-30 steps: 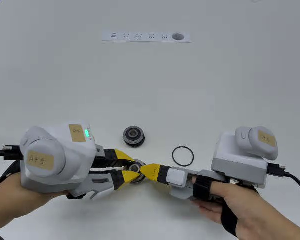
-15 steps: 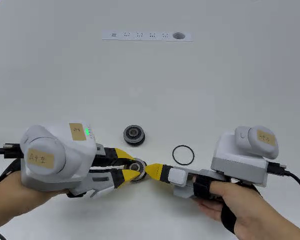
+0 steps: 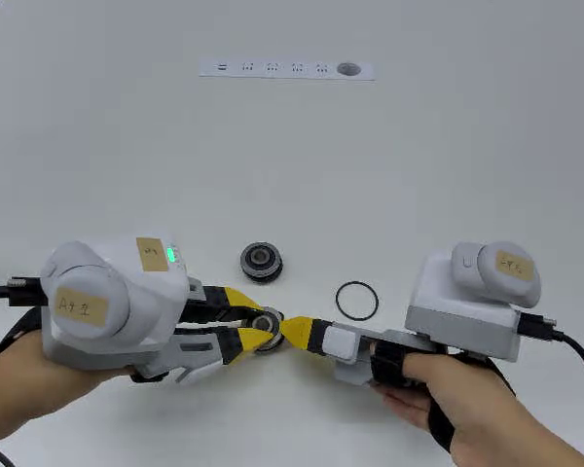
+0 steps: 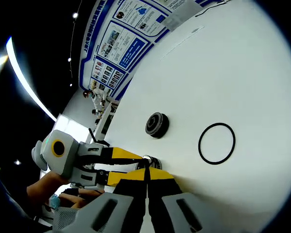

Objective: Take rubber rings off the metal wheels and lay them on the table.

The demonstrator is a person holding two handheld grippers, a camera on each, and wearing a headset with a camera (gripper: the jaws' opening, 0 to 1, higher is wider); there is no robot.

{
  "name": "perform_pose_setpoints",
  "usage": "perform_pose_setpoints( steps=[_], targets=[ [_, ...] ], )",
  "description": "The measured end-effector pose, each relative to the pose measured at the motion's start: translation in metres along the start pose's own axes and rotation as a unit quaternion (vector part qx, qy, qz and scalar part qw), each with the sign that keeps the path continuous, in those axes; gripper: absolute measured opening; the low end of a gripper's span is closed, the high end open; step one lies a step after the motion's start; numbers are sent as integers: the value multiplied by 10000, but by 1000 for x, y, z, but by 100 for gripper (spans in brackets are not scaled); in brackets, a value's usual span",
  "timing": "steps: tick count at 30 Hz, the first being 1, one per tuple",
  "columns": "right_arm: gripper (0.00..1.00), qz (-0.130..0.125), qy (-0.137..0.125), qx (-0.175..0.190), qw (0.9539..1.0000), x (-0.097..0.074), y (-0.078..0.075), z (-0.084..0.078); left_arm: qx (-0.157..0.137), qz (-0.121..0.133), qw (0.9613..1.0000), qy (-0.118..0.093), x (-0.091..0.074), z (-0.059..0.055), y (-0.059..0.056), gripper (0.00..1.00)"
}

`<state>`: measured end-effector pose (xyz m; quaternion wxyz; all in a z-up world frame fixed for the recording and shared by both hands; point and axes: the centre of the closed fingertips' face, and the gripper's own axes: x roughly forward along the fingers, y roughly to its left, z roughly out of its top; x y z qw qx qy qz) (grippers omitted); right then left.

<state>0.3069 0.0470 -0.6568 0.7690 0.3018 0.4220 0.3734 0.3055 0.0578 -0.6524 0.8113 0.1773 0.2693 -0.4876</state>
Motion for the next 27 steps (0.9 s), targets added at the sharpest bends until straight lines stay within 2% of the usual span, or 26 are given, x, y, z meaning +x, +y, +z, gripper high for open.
perform_pose_setpoints(
  steps=[9,27],
  targets=[
    [0,-96,42,-421,9991,1,2,0,-4,6,10000,15,0,0,1,13],
    [0,-107,135,-808,9966,3,8,-1,7,-16,10000,25,0,0,0,13]
  ],
)
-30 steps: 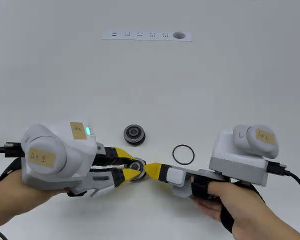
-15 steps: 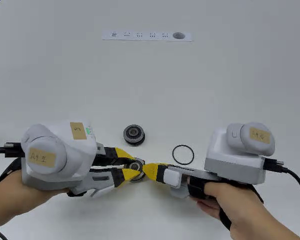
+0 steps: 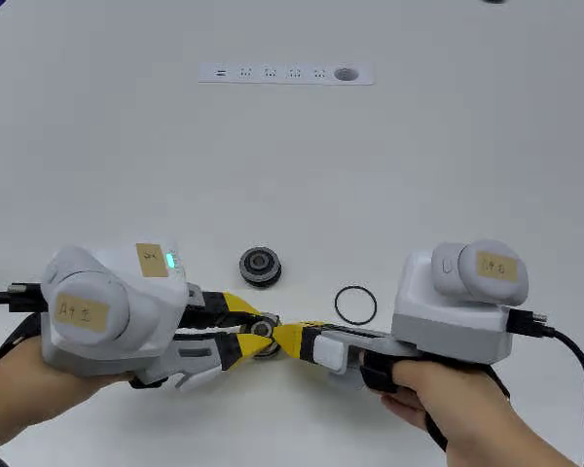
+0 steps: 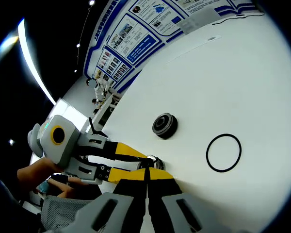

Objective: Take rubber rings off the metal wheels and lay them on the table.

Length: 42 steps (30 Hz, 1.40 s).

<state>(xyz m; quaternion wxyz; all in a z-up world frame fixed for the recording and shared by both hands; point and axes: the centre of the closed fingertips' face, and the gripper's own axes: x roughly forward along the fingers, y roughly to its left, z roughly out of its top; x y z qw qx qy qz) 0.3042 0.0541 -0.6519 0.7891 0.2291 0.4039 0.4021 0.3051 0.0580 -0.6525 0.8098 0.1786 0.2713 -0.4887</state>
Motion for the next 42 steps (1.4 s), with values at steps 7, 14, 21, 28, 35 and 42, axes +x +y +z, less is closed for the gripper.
perform_pose_setpoints(
  steps=[7,14,21,28,35,42],
  targets=[
    [0,-21,6,-94,10000,0,0,0,5,6,10000,0,0,0,0,13],
    [0,40,28,-202,9998,2,6,1,13,19,10000,-5,0,0,0,13],
    [1,70,-6,-145,9999,2,8,4,9,49,10000,-34,0,1,1,13],
    [1,43,-129,286,9995,-2,2,5,-8,98,9999,-33,2,1,2,13],
    [1,39,-143,436,9989,-2,2,3,-182,157,9997,-34,1,2,2,14],
    [1,111,-229,591,9979,-2,4,5,-36,144,9998,109,-2,2,0,15]
  ],
)
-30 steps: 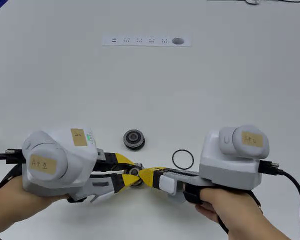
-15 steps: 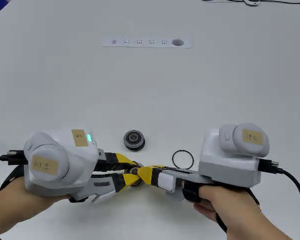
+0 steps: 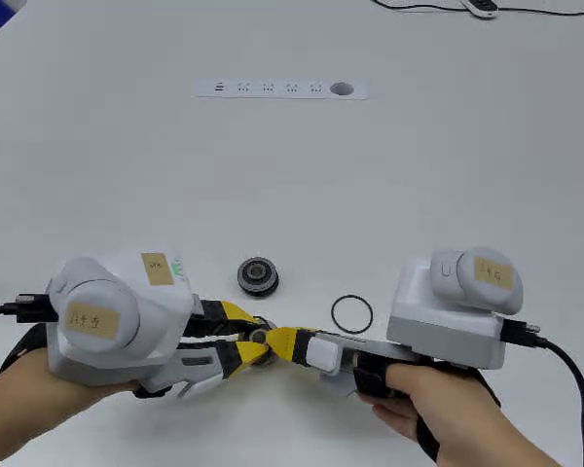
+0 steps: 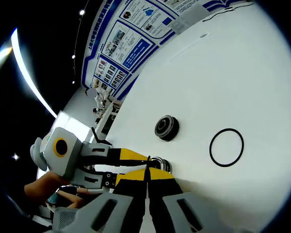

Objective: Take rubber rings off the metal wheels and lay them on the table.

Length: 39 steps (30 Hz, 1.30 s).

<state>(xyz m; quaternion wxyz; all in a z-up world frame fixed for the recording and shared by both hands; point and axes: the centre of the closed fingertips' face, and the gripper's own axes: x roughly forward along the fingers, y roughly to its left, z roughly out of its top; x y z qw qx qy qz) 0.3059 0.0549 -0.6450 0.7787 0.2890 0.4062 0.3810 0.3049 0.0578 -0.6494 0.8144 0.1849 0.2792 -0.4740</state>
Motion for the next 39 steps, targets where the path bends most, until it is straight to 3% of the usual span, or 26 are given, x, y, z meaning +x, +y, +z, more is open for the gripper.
perform_pose_setpoints(
  steps=[12,16,19,25,31,35,39],
  targets=[
    [2,193,-92,102,9997,1,10,4,-34,121,9999,-83,-15,3,3,20],
    [2,397,-353,295,9982,-3,18,17,-127,259,9994,-208,-21,7,8,21],
    [2,371,-578,449,9966,-8,15,28,-181,339,9989,-278,-25,10,12,22],
    [2,43,-1040,732,9919,-26,-14,46,-285,500,9974,-428,-32,16,16,23],
    [2,-497,-1297,1114,9840,-46,-55,45,-314,539,9969,-474,-34,18,14,24],
    [2,-727,-1391,1229,9799,-55,-71,44,-320,534,9970,-456,-33,17,12,24],
    [2,-814,-1455,1340,9769,-59,-76,45,-320,519,9971,-454,-33,18,11,24]
  ],
)
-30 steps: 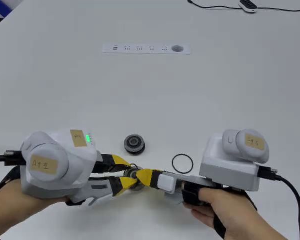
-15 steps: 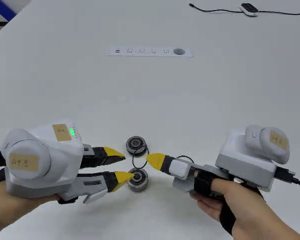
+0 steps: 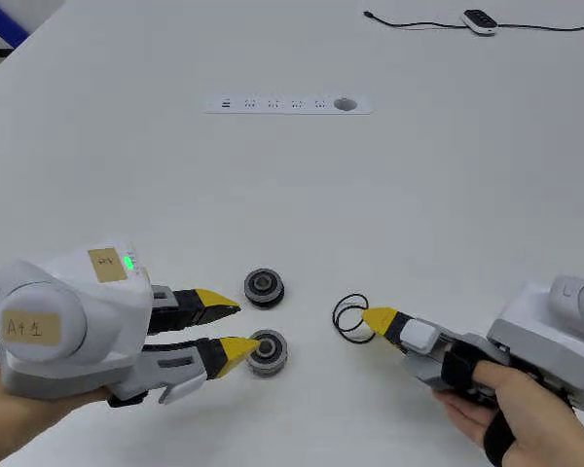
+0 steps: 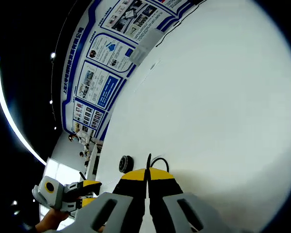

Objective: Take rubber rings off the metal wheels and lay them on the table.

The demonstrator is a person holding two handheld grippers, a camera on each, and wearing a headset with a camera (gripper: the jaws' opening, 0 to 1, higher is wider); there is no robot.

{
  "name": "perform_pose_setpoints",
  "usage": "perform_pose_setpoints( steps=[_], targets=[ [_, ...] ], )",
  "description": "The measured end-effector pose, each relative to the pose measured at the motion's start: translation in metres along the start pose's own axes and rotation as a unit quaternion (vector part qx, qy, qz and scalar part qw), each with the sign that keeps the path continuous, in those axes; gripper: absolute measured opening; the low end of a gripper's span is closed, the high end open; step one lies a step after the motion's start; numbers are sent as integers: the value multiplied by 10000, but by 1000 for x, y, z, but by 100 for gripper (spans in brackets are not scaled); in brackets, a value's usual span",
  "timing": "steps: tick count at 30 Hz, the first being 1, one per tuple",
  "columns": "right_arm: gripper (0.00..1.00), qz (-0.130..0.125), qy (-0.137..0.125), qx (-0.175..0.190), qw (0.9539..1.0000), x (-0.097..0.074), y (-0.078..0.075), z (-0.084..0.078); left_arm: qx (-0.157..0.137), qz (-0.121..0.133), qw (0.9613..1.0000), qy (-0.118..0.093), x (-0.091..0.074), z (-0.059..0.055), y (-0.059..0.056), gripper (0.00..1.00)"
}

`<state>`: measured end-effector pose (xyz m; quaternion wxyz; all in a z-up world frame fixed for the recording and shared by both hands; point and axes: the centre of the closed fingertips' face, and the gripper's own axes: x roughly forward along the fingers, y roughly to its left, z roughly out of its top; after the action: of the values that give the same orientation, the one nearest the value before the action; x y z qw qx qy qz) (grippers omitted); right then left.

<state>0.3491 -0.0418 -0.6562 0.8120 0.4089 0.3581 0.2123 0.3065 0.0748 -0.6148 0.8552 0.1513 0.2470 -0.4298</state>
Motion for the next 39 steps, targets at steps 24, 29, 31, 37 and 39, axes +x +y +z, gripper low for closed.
perform_pose_setpoints(
  steps=[24,29,31,37,39],
  targets=[
    [10,-715,182,-560,9957,-10,-9,-3,21,32,10000,7,-2,0,2,24],
    [12,-470,-11,-721,9963,-8,1,6,29,46,10000,14,-1,1,5,24],
    [14,-389,-19,-838,9957,-7,5,7,47,63,10000,20,0,1,8,24],
    [18,-133,-118,-969,9951,-3,16,11,77,95,9999,42,4,4,18,24],
    [19,-42,-124,-1001,9949,-2,20,12,121,104,9998,75,6,4,22,24]
  ],
)
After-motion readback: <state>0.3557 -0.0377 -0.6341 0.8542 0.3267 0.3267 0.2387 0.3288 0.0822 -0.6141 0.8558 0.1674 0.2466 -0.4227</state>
